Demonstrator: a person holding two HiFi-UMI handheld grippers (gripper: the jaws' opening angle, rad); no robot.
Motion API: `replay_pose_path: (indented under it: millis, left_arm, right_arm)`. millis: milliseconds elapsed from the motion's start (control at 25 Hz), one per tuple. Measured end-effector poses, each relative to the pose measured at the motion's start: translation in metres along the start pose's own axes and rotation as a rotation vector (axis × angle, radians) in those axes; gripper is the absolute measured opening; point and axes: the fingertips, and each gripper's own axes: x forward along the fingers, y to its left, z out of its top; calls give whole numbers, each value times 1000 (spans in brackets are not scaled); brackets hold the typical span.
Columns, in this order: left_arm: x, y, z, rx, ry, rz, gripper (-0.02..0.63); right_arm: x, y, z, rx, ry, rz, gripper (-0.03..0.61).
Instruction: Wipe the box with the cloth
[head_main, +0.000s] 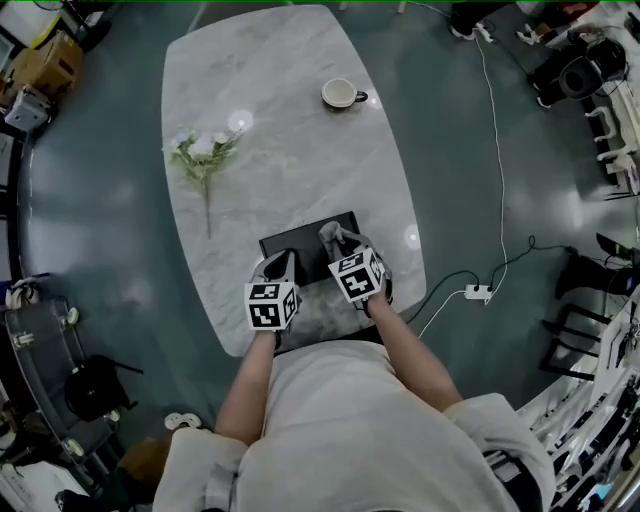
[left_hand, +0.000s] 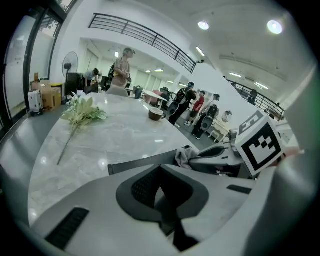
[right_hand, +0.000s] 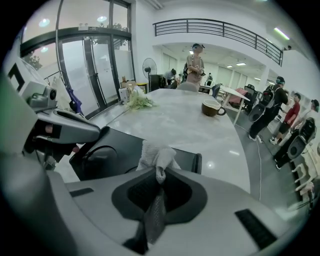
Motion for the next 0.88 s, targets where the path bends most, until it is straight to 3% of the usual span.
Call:
replay_pose_path:
  millis: [640, 880]
  left_arm:
    - [4, -8, 1, 29, 14, -11, 23]
    - [-12, 7, 5, 3, -17, 13, 23]
  right_arm:
    - [-11, -21, -12, 21, 30, -67, 43]
    - [-23, -3, 22, -33, -54, -29, 43]
